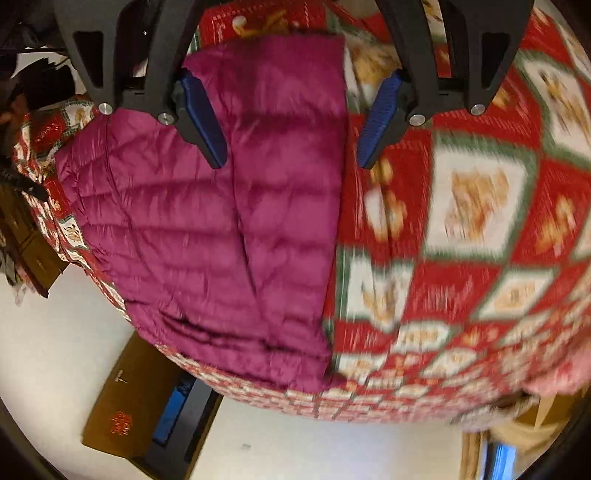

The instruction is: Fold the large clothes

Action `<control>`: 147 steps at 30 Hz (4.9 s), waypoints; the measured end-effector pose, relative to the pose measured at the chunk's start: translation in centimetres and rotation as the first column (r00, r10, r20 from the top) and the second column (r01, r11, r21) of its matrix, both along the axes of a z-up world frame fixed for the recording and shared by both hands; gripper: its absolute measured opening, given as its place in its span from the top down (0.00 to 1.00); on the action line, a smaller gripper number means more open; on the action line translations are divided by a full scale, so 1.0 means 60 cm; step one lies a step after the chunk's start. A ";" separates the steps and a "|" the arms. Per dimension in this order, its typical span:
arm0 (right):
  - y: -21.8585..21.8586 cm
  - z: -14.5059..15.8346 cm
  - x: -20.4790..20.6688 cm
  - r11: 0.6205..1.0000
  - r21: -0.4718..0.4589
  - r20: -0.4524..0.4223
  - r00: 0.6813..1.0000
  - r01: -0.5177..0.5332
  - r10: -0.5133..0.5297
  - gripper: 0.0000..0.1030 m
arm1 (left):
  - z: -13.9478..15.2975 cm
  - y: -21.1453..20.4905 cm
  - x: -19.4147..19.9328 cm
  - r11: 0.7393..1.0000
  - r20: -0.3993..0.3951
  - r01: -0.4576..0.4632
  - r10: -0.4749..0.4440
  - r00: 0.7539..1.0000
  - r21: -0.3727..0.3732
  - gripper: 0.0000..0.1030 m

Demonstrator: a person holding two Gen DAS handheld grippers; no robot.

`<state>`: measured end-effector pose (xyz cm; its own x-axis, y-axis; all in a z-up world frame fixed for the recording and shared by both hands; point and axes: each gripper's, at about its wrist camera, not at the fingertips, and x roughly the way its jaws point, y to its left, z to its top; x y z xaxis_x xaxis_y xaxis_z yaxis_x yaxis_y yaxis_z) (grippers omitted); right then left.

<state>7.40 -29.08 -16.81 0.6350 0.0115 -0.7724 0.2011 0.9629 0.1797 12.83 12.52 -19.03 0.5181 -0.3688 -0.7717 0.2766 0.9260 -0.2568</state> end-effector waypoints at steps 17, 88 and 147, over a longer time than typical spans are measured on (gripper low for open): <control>0.044 -0.078 0.006 0.985 -0.150 -0.193 0.979 -0.091 0.061 0.24 | -0.027 0.005 -0.029 0.994 -0.056 0.054 -0.059 0.997 -0.093 0.36; -0.031 0.136 0.000 0.916 0.333 0.244 0.959 -0.223 0.145 0.90 | 0.061 0.075 0.009 0.986 -0.133 0.035 -0.057 0.989 -0.165 0.91; -0.079 0.154 -0.100 0.858 0.470 0.372 0.928 -0.207 0.021 0.90 | 0.164 0.059 -0.083 0.821 0.093 0.228 -0.211 0.973 -0.523 0.97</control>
<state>1.43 -33.85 -7.57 0.8258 0.4194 -0.3769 -0.0685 0.7382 0.6711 7.87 16.06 -9.18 0.3933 -0.8212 -0.4133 0.4716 0.5661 -0.6760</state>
